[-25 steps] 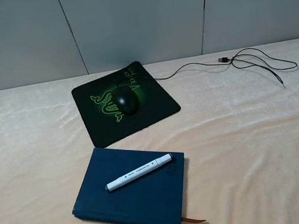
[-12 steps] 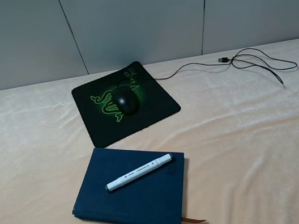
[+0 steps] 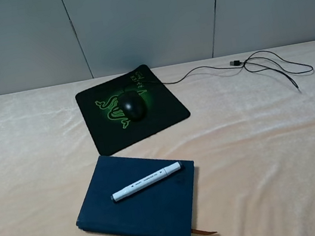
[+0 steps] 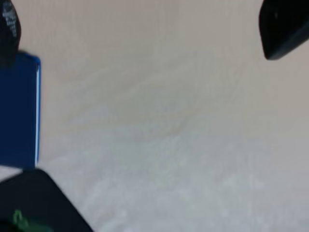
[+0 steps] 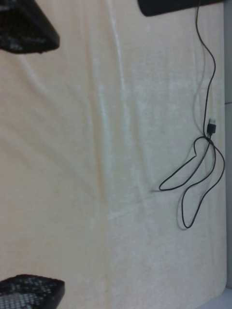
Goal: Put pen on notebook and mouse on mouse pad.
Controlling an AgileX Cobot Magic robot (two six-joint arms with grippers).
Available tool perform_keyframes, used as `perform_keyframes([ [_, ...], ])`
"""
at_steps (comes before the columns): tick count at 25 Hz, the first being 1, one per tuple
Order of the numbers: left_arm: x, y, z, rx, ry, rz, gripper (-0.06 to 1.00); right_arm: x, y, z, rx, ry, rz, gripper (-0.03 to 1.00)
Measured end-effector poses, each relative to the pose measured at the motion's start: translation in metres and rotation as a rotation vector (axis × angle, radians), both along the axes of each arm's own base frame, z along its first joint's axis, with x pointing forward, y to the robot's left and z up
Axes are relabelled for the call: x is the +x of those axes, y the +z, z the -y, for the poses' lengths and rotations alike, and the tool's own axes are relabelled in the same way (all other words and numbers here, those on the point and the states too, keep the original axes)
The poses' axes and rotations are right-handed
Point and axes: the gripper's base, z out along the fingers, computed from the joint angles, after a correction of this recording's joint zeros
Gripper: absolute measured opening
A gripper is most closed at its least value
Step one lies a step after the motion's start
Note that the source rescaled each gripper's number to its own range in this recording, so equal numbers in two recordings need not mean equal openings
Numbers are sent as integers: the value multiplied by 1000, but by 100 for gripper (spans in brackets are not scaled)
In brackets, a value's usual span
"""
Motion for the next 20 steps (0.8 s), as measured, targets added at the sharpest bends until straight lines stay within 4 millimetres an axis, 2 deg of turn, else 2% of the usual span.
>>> perform_keyframes([
  [20,-1,0,1,-7,24,12,100,0,0,0,0,0,0,100],
])
